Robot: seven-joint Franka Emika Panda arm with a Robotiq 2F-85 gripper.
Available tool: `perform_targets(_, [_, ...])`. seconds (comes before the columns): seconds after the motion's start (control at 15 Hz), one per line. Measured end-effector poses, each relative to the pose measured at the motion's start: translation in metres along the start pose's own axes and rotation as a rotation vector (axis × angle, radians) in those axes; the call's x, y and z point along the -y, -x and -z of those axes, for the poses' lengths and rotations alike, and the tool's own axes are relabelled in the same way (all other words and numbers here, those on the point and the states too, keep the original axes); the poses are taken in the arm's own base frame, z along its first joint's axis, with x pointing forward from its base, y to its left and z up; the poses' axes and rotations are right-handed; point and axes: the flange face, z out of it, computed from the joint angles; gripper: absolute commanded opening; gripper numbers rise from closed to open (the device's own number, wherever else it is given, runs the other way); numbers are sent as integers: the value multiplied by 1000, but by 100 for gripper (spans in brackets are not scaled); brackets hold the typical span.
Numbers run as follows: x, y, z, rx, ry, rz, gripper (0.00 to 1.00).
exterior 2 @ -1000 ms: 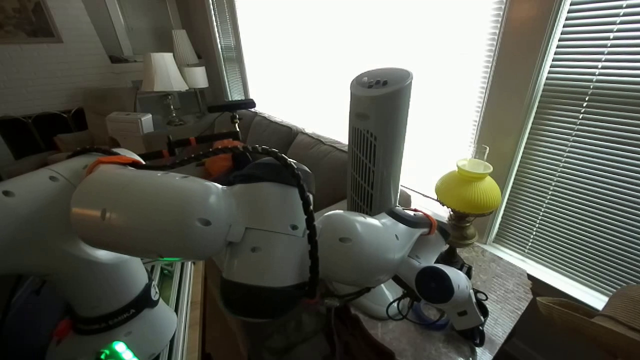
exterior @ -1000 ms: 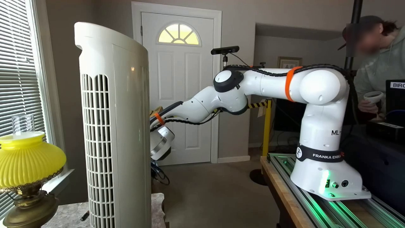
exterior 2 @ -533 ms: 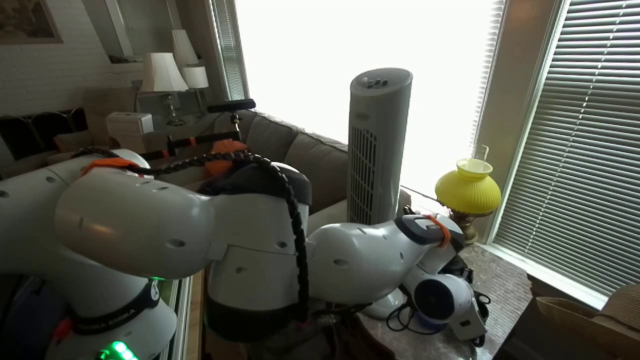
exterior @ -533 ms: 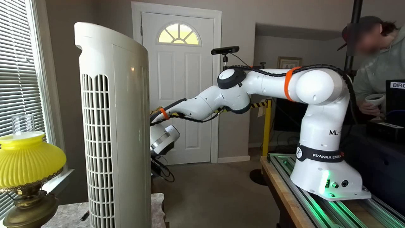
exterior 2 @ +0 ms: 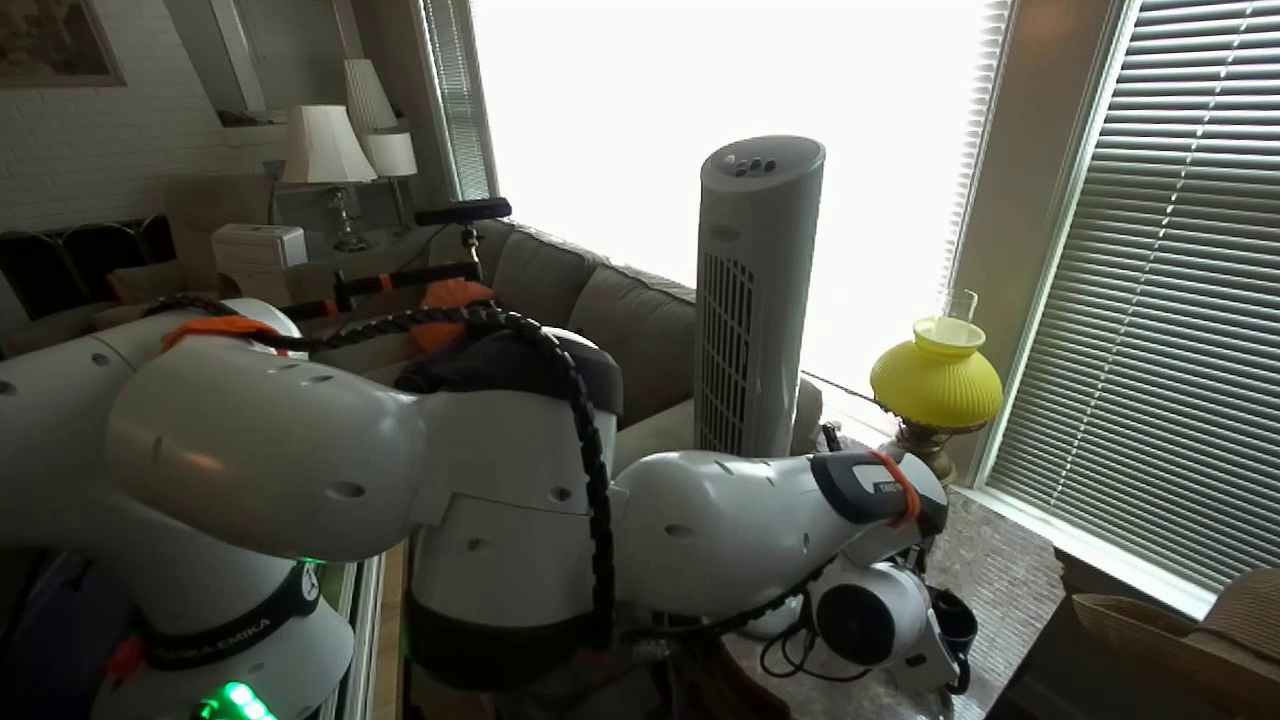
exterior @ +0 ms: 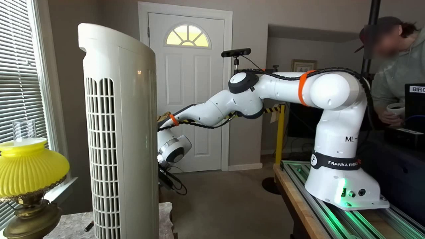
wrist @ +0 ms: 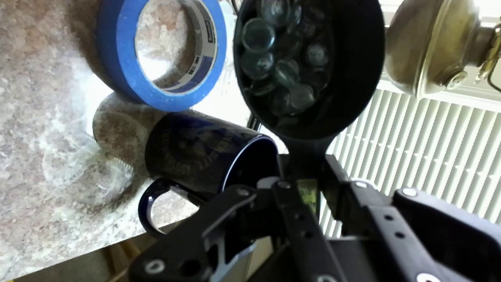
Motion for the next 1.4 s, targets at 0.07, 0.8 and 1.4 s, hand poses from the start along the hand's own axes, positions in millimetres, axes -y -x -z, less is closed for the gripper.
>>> perform_targets(0.07, [-3, 2, -1, 5, -5, 1, 6])
perform_targets(0.8, [-39, 16, -29, -5, -54, -25, 6])
perform_targets(1.4, [-41, 13, -40, -56, -80, -30, 6])
